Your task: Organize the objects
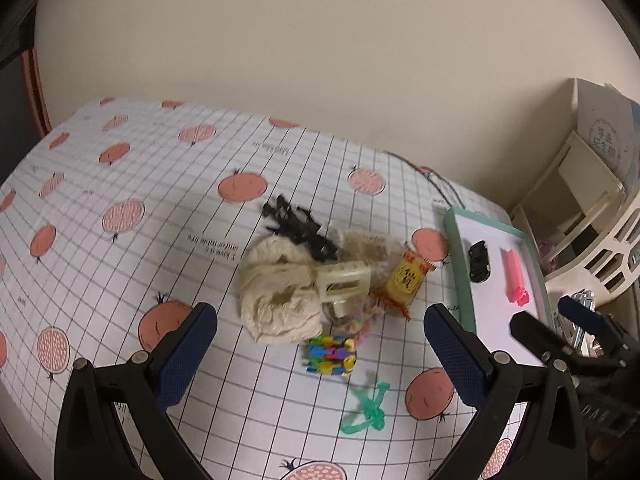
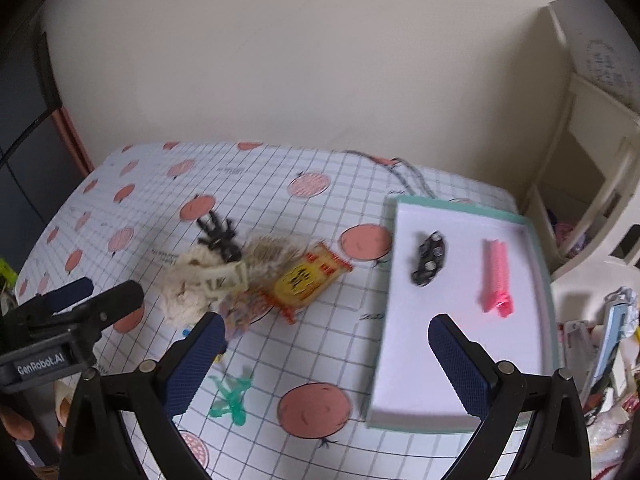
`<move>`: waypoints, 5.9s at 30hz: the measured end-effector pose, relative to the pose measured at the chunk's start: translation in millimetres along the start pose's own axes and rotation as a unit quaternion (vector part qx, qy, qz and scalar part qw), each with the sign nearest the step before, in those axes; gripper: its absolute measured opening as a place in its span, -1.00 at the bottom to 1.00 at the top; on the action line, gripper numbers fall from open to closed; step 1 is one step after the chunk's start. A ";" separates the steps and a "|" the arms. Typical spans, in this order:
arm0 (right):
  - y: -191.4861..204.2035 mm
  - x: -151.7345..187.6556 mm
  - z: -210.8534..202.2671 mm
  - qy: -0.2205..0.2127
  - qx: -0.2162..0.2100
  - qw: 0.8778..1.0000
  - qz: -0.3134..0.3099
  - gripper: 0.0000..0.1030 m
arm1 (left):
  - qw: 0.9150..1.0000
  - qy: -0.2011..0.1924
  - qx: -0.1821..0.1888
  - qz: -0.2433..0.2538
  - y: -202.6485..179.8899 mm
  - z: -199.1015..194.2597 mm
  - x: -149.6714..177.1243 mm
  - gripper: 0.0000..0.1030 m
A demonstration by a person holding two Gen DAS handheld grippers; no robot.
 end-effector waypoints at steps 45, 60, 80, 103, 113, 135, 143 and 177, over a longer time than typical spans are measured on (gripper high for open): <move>82.3 102.4 87.3 0.139 -0.050 0.987 -0.056 1.00 | 0.991 0.126 -0.015 -0.036 27.9 73.6 44.2 0.99; 77.0 112.9 85.4 0.136 -0.024 0.989 -0.061 0.98 | 0.990 0.133 -0.026 -0.029 21.5 86.0 48.8 0.92; 93.2 138.6 50.7 0.128 -0.044 0.989 -0.063 -0.04 | 0.989 0.146 -0.004 -0.036 14.5 96.0 51.9 0.16; 111.4 161.9 33.9 0.137 -0.084 0.985 -0.061 -0.58 | 0.988 0.147 0.005 -0.043 13.7 97.5 53.3 -0.04; 93.3 156.4 26.0 0.129 -0.084 0.987 -0.036 -0.58 | 0.990 0.138 0.011 -0.039 9.4 89.4 49.9 -0.21; 59.2 146.7 6.5 0.109 -0.083 0.991 0.009 -0.58 | 0.989 0.139 0.009 -0.048 9.5 88.1 46.4 -0.21; 53.3 139.0 3.1 0.097 -0.082 0.992 0.026 -0.58 | 0.990 0.127 0.015 -0.057 9.9 78.5 42.6 -0.21; -42.1 91.9 -45.8 -0.025 0.015 0.998 0.048 -0.58 | 0.993 0.001 0.116 0.028 -100.1 28.5 -22.4 -0.21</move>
Point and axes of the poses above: each gripper's, at about its wrist camera, not at the fingertips, and z roughly the way its jaws point, y to its left, x to its underside, the point moved 4 cm from there along z, roughly the way its jaws point, and after that the axes turned 7 degrees about x, right-handed, at the moved point
